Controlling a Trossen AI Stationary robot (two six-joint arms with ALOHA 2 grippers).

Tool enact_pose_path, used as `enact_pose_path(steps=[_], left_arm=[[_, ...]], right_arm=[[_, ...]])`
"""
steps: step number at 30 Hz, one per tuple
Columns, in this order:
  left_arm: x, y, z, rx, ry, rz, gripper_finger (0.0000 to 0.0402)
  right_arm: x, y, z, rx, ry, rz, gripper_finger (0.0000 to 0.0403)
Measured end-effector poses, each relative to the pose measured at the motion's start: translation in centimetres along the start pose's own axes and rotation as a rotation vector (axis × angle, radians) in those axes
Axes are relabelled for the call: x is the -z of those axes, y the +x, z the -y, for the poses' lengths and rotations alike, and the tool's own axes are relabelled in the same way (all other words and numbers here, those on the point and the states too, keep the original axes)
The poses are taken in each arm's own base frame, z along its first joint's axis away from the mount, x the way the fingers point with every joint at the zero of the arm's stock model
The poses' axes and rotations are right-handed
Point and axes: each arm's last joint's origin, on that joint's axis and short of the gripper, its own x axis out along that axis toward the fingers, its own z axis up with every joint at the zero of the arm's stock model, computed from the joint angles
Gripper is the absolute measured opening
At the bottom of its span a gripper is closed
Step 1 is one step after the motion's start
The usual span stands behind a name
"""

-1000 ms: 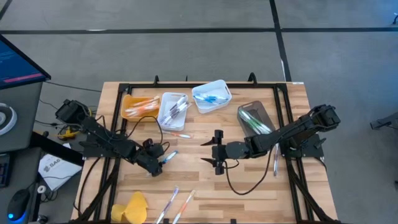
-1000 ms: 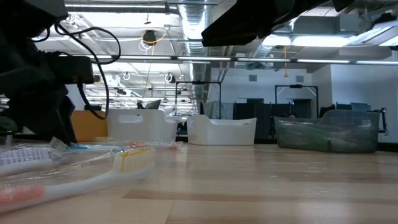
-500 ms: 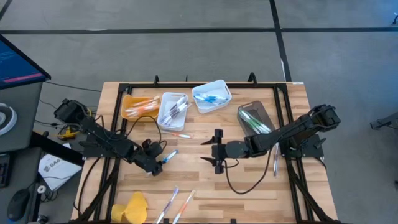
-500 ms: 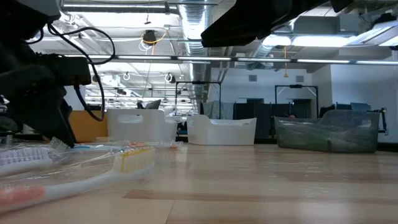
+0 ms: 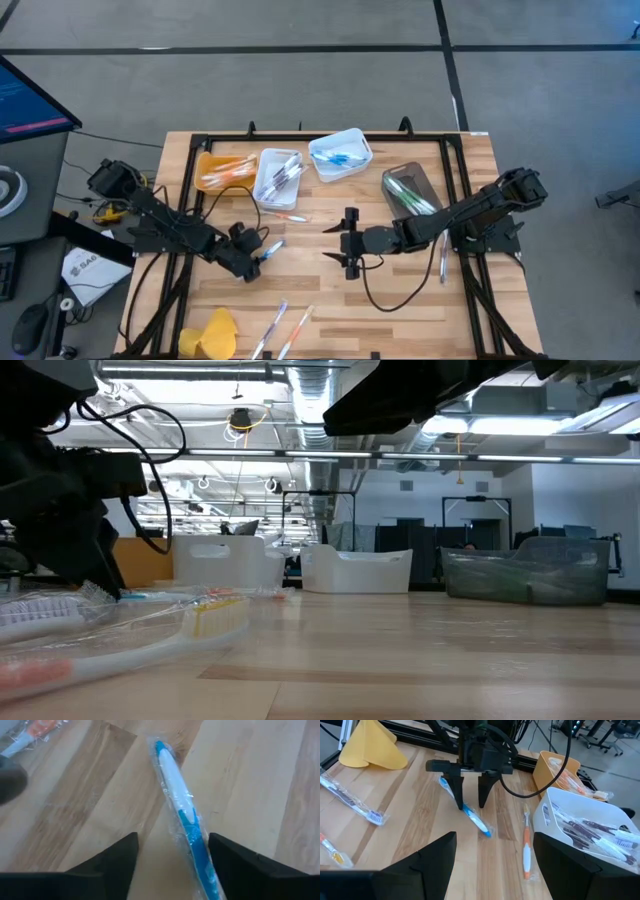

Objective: Pick & Place Toothbrushes
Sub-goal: Put the blue toothbrush into the right white bin

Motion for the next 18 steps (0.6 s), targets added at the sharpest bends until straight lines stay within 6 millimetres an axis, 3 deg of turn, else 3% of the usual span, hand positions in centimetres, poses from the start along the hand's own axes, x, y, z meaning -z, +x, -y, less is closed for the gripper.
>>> enact_pose_path(steps=[5, 11, 18], left_arm=[[0.01, 0.03, -0.11, -0.016, 0.004, 0.007, 0.0157], [-0.05, 0.05, -0.06, -0.01, -0.002, 0.012, 0.0029], [-0.06, 0.03, 0.01, -0.003, 0.001, 0.01, 0.001]], right_arm=[[-0.01, 0.0, 0.0, 0.0, 0.004, 0.0, 0.026], [-0.01, 0.0, 0.0, 0.0, 0.006, 0.0, 0.026], [-0.14, -0.01, 0.0, 0.0, 0.054, 0.013, 0.026]])
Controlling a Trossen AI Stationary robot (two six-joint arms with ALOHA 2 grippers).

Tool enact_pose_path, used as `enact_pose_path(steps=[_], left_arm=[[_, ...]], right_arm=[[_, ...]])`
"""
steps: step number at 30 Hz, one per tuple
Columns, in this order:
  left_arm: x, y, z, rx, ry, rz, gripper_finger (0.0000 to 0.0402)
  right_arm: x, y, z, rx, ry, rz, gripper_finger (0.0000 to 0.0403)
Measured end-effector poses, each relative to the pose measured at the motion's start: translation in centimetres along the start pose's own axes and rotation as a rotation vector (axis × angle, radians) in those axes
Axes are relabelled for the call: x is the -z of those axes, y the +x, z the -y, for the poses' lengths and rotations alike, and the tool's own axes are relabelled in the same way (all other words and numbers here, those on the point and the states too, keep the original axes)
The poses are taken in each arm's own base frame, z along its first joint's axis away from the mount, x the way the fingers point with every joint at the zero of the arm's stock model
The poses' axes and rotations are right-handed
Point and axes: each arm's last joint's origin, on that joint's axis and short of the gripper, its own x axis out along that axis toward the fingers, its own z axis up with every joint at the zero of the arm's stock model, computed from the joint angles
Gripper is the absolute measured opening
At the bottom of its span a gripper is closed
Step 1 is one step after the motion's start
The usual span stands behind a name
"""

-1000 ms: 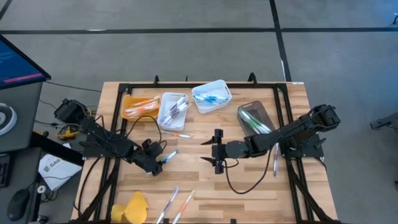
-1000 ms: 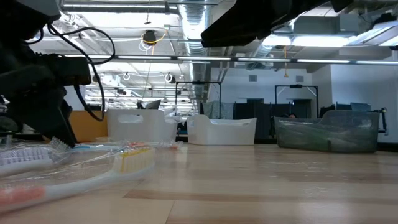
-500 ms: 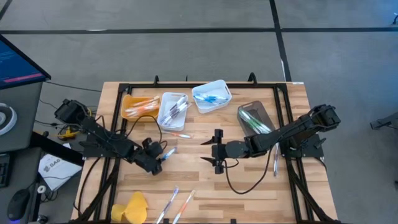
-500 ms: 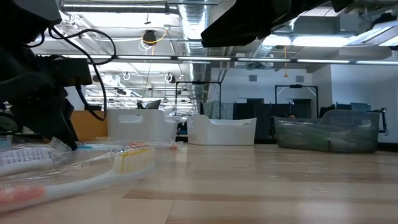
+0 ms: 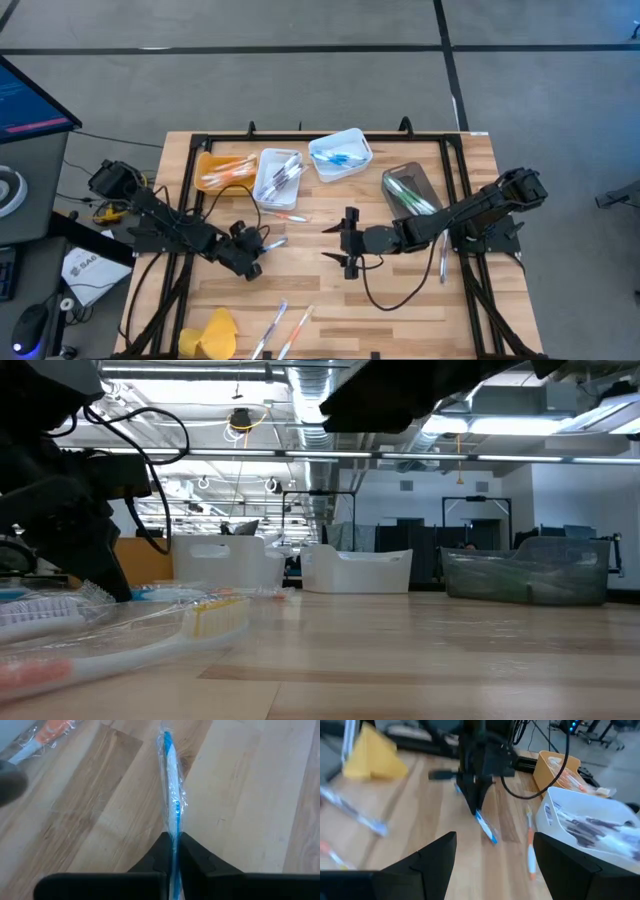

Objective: Pick & Place Toothbrushes
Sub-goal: Put the blue toothbrush into the right white bin

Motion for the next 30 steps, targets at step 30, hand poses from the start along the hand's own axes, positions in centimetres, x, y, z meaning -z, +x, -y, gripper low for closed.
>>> enact_pose_path(steps=[30], left_arm=[[-5.9, -7.3, 3.9, 0.17, 0.23, 0.711, 0.0008]], right_arm=[[-1.4, 4.4, -0.8, -0.022, 0.174, 0.284, 0.026]])
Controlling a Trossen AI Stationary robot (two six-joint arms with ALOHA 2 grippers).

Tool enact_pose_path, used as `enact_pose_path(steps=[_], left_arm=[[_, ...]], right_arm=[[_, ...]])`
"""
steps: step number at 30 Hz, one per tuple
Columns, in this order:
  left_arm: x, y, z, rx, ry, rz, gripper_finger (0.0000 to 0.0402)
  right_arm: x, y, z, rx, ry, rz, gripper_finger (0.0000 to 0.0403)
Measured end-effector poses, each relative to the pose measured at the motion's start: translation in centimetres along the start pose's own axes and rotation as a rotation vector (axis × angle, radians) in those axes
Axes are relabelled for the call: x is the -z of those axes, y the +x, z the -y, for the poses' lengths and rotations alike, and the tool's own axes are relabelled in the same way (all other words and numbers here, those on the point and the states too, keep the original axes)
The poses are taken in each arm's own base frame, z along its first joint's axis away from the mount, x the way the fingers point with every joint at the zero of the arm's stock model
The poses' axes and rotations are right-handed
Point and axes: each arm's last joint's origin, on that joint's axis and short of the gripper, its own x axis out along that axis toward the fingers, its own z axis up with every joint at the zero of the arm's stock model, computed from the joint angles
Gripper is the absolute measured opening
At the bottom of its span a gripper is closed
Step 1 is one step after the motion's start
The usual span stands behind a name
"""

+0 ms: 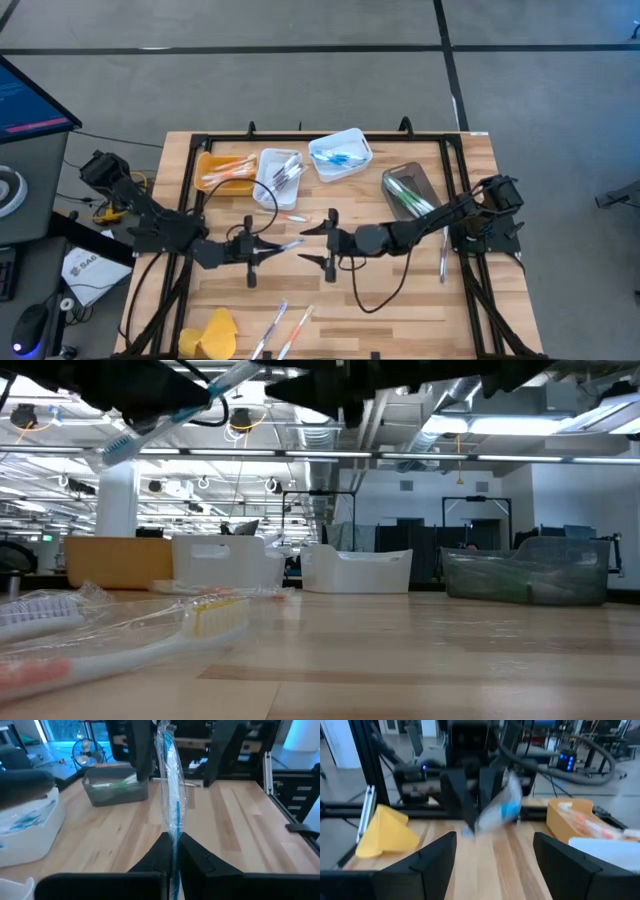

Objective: Pick & Place Toothbrushes
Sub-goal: Put the blue toothbrush into the right white bin

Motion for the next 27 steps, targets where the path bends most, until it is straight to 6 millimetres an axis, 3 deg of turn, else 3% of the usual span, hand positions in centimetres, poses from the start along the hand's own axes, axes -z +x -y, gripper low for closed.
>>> enact_pose_path(steps=[5, 15, 20, 27], left_arm=[[0.1, 0.5, 0.0, -0.012, 0.015, 0.012, 0.0008], [0.1, 0.7, -0.1, -0.024, 0.012, 0.015, 0.0008], [0.0, 0.7, -0.1, -0.024, 0.009, 0.019, 0.0008], [0.0, 0.7, -0.1, -0.019, 0.01, 0.017, 0.0008]], right_arm=[[-1.2, 0.1, -0.7, -0.014, -0.032, 0.049, 0.026], [-1.3, 0.2, -0.8, -0.019, -0.067, 0.041, 0.0237], [-1.3, 0.4, -0.2, -0.025, -0.066, 0.04, 0.0177], [-1.3, 0.7, 0.6, -0.052, -0.064, 0.04, 0.0055]])
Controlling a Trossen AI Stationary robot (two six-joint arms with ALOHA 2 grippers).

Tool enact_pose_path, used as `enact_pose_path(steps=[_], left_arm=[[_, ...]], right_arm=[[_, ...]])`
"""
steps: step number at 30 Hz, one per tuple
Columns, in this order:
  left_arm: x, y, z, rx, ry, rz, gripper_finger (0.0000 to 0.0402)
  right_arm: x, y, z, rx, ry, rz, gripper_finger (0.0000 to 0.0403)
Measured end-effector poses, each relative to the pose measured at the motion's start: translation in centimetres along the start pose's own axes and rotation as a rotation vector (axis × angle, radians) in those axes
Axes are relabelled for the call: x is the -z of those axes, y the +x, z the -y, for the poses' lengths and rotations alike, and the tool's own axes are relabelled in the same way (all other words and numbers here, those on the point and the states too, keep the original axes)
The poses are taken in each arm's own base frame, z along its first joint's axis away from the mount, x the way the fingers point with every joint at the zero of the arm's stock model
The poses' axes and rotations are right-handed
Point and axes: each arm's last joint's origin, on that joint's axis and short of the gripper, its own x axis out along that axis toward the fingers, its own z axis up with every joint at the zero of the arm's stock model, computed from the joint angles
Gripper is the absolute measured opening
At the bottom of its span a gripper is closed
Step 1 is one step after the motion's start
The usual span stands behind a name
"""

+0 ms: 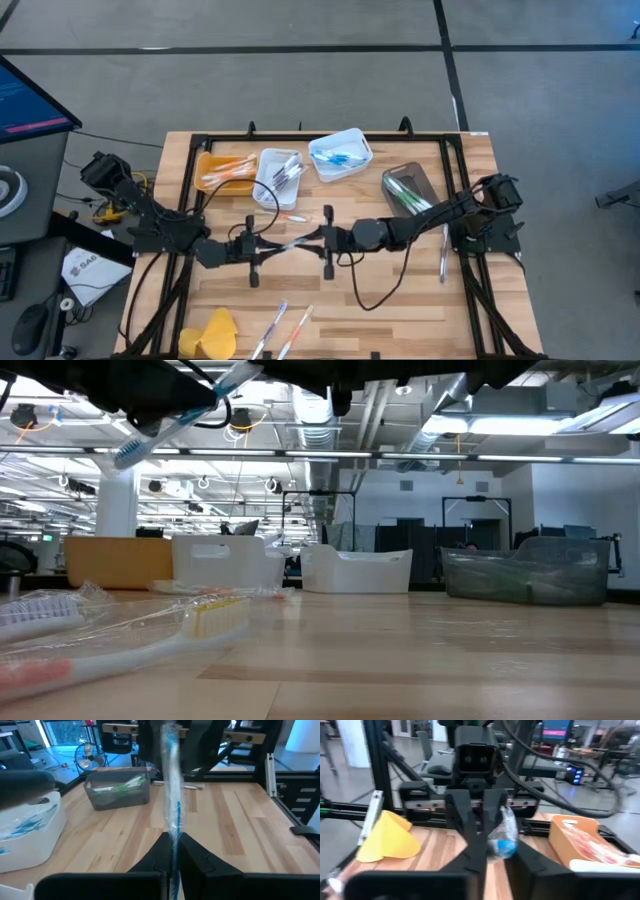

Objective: Pick & Place Toothbrushes
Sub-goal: Put the blue toothbrush into the right white bin

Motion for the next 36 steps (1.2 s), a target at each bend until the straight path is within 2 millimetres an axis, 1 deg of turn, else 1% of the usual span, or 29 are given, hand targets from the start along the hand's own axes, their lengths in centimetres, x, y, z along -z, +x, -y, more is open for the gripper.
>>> enact_pose_path(steps=[2, 3, 7, 10, 16, 20, 25, 27, 31, 36], left_arm=[[0.0, 0.0, 0.0, 0.001, 0.013, -0.003, 0.0009], [0.0, 0.0, 0.0, 0.007, 0.014, -0.004, 0.0009], [0.0, 0.0, 0.0, 0.021, 0.034, -0.004, 0.002], [0.0, 0.0, 0.0, 0.023, 0.03, -0.004, 0.0038], [0.0, 0.0, 0.0, 0.023, 0.025, -0.001, 0.0096], [0.0, 0.0, 0.0, 0.024, 0.019, -0.001, 0.014], [0.0, 0.0, 0.1, 0.028, 0.019, -0.002, 0.0184], [0.0, -0.1, 0.2, 0.033, 0.021, -0.002, 0.0196], [0.1, -0.3, 0.4, 0.047, 0.025, -0.004, 0.0211], [0.2, -0.6, 0.7, 0.064, 0.032, -0.007, 0.022]], right_arm=[[0.0, 0.0, 0.1, -0.015, -0.005, -0.001, 0.0023], [0.0, 0.0, 0.0, -0.022, -0.021, -0.002, 0.0017], [0.0, 0.0, -0.1, -0.032, -0.039, -0.002, 0.0027], [0.1, 0.0, -0.1, -0.032, -0.046, -0.006, 0.0018], [0.3, 0.0, -0.1, -0.028, -0.054, -0.03, 0.0015], [0.8, -0.1, -0.3, -0.019, -0.059, -0.08, 0.0015], [1.3, -0.6, -1.0, 0.073, -0.093, -0.163, 0.0015], [1.2, -1.2, -1.3, 0.121, -0.118, -0.209, 0.0015], [-0.4, -3.0, -1.5, 0.255, -0.146, -0.246, 0.0015], [-2.5, -5.7, -1.9, 0.412, -0.2, -0.271, 0.0015]])
